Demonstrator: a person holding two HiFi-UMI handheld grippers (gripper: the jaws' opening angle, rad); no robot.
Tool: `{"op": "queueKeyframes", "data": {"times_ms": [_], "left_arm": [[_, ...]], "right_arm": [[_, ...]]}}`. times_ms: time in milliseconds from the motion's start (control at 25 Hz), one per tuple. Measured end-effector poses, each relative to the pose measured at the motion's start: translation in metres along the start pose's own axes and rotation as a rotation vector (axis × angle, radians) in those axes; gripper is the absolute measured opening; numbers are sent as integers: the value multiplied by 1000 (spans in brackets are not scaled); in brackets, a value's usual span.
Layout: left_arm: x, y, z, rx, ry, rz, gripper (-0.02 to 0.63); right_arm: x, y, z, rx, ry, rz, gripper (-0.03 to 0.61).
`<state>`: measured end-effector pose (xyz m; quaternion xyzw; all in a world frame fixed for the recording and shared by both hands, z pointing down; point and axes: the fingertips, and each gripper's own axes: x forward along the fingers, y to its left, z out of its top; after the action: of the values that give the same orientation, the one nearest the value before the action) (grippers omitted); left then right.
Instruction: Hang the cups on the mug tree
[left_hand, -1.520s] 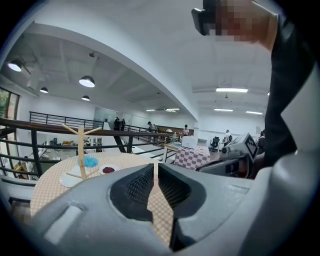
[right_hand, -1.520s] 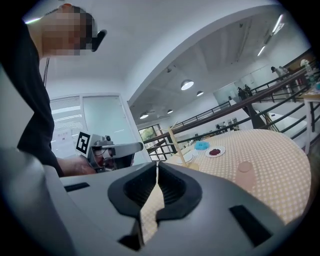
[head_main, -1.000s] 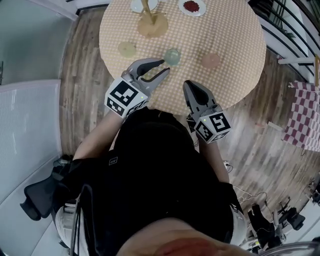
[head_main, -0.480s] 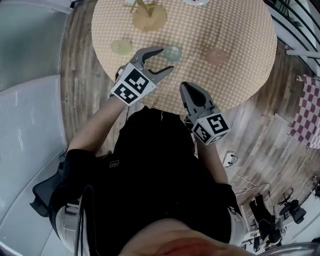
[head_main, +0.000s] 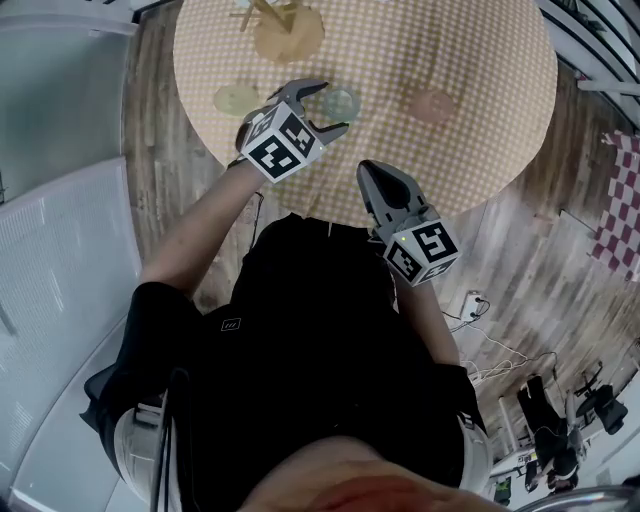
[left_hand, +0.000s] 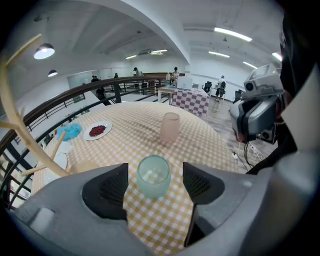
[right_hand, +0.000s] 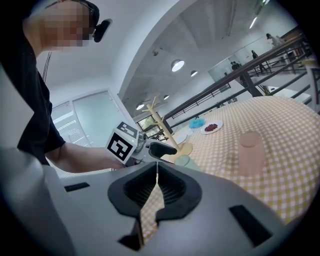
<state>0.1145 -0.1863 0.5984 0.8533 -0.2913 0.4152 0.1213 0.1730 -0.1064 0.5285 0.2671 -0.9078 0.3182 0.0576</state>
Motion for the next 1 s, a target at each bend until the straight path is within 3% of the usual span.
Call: {"op": "queueKeyframes", "data": {"times_ms": [280, 600, 1000], "left_arm": [[29, -3, -6, 116, 111, -65, 328], [50, -6, -18, 302, 236, -122, 327], [47, -15, -20, 346, 315, -159, 311]], "right_arm": [[-3, -16, 7, 24, -20, -47, 18], [-17, -15, 18, 24, -60, -108, 18], [-49, -6, 21, 35, -113, -155, 18]]}}
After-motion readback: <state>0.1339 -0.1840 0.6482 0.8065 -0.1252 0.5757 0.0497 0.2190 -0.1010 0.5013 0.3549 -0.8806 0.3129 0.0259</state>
